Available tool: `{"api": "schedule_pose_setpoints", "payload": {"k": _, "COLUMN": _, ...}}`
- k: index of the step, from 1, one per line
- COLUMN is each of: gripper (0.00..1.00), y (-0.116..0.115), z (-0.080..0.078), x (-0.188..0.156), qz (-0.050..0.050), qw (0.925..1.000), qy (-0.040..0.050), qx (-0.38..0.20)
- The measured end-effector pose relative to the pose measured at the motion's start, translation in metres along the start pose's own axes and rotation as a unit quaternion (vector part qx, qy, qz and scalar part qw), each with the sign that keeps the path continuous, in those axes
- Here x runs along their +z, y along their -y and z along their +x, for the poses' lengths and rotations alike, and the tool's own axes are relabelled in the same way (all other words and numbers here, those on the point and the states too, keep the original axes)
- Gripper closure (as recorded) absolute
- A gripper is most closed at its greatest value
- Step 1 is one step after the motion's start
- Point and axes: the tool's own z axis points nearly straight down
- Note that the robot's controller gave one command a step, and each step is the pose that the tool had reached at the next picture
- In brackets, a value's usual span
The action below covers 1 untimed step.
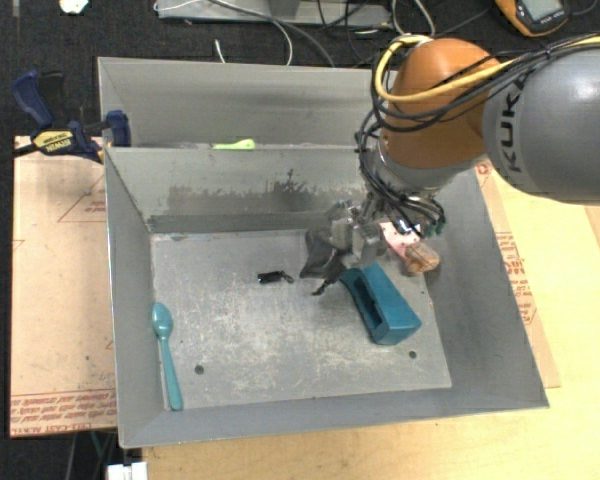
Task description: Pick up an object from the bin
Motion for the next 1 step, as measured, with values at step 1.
{"api": "schedule_pose_setpoints", "payload": {"k": 1, "gripper": 1.0, "y": -0.0081, "z": -0.0078, "x": -0.0769, "qz": 0.0, "qw": 0.9997, "qy": -0.0002, "qx": -0.023}}
